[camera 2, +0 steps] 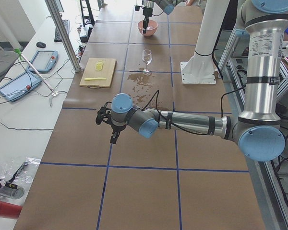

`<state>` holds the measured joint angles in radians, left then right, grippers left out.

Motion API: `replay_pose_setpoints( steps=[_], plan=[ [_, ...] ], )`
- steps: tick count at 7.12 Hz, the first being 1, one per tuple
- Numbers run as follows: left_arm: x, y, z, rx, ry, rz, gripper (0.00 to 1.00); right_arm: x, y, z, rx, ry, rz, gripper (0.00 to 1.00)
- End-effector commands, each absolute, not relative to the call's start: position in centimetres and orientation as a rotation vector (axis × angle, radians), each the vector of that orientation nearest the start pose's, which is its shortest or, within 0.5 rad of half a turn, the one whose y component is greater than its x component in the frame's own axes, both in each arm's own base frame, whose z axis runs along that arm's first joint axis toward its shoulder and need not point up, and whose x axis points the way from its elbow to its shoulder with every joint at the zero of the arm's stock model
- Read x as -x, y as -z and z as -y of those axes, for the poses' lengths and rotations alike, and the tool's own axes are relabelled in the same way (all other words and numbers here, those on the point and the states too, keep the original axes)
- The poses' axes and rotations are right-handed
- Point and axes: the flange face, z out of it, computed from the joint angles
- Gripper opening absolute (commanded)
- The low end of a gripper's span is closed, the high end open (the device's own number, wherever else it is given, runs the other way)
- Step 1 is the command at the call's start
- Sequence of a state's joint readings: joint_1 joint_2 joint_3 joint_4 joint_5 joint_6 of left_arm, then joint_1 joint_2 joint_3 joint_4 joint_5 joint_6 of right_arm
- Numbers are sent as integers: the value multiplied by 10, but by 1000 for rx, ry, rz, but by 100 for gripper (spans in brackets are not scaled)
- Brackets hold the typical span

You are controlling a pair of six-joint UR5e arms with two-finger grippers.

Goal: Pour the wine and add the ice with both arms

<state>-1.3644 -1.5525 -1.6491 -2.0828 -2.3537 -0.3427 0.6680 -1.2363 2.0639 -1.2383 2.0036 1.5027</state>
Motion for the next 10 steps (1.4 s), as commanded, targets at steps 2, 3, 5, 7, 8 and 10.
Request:
replay_pose_setpoints(
  steps=[2, 3, 5, 7, 8, 10],
  plan=[
    [-42, -572, 508, -337, -108, -883, 100, 481, -91, 348, -75, -330, 1115, 0],
    [-42, -572, 508, -338, -108, -884, 100, 484, -82, 349, -75, -333, 1126, 0],
    [-42, -571, 508, -340, -109, -884, 100, 485, -83, 350, -76, -333, 1123, 0],
    [-42, -571, 508, -340, -110, -884, 100, 484, -85, 349, -74, -333, 1120, 0],
    [-42, -572, 508, -338, -109, -883, 100, 485, -86, 350, -74, -333, 1119, 0],
    [-42, -572, 508, -338, -109, -883, 100, 484, -88, 351, -75, -338, 1116, 49]
  ],
)
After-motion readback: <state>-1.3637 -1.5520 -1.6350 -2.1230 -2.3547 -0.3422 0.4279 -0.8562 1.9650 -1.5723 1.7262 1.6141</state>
